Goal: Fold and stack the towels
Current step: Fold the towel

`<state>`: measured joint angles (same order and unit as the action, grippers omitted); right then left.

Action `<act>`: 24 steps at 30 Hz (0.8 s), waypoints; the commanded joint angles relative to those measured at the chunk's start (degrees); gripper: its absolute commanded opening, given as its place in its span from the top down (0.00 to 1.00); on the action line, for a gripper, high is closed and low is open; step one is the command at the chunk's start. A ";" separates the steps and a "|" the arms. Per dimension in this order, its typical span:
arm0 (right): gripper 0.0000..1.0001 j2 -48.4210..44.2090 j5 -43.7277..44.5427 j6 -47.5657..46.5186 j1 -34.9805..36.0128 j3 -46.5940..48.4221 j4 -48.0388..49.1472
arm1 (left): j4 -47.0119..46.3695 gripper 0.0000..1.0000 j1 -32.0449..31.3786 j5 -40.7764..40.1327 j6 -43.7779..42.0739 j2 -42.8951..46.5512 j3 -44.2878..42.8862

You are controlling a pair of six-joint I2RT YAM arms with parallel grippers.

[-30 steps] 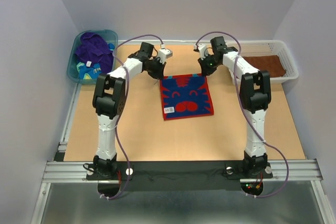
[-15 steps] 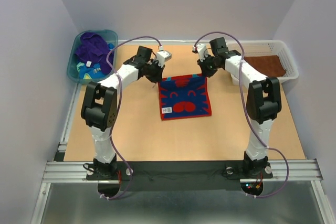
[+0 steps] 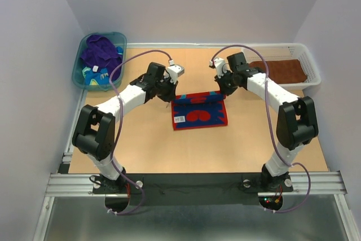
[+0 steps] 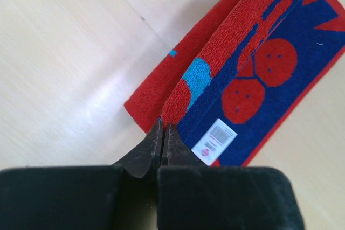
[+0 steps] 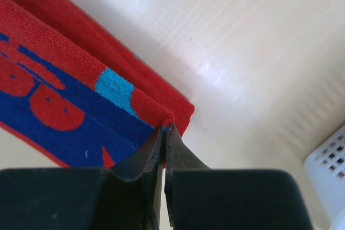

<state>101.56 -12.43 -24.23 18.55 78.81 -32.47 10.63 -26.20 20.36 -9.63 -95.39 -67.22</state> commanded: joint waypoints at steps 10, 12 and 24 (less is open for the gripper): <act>0.99 -8.22 -2.16 13.24 0.26 -9.81 2.15 | -2.10 1.00 -2.81 1.17 14.37 7.86 11.32; 0.99 -8.22 -1.73 15.17 0.26 -10.69 2.06 | -2.37 1.00 -3.25 1.44 15.69 7.51 12.72; 1.00 -6.37 -0.58 20.01 0.26 -13.06 2.23 | -4.48 1.00 -5.62 -3.48 20.08 6.28 17.04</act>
<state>95.68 -13.93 -6.07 18.85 66.98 -31.57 7.14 -31.88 20.01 8.86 -90.11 -50.87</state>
